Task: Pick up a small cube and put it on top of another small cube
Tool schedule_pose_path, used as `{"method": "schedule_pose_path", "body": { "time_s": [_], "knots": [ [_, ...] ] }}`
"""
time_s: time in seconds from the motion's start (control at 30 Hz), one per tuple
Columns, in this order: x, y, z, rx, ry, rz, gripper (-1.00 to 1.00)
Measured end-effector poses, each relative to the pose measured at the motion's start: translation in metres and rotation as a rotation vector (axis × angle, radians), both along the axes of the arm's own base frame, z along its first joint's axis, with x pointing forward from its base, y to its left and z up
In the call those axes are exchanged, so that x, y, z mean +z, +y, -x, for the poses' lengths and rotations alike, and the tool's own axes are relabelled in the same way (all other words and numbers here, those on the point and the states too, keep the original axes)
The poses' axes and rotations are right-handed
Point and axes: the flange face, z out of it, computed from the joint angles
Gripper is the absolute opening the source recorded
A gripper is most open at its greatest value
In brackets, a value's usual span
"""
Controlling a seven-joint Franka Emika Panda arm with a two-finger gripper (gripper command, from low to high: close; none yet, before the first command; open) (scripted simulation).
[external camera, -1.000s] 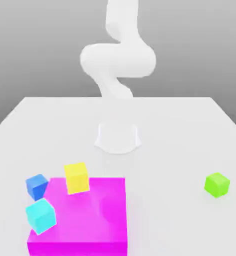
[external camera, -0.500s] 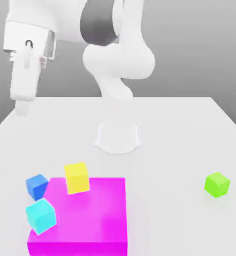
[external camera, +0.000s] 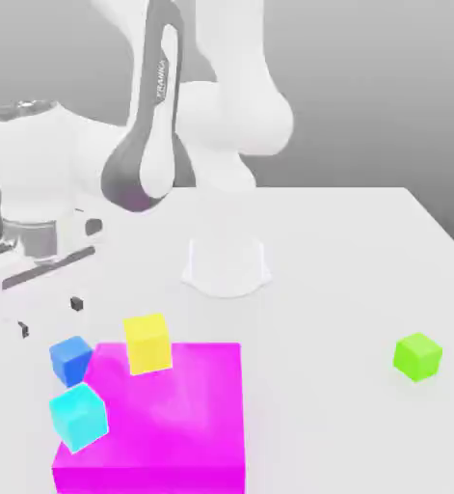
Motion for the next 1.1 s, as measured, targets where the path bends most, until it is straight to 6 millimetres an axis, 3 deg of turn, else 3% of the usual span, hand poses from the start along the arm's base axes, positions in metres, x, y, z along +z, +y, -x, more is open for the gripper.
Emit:
{"method": "schedule_pose_path", "body": {
  "time_s": [0.23,0.27,0.47,0.73,0.93,1.1],
  "knots": [
    [-0.065,0.005,0.002,-0.028,0.01,-0.012,0.0],
    [-0.07,0.005,0.003,-0.028,0.01,-0.012,-1.0],
    [-0.073,0.005,0.003,-0.028,0.008,-0.01,-1.0],
    [-0.01,0.007,0.0,-0.019,0.008,-0.01,-1.0],
    [0.051,0.049,-0.033,0.213,0.01,-0.007,-1.0],
    [0.101,0.099,-0.051,0.436,0.011,-0.006,-1.0]
  ]
}}
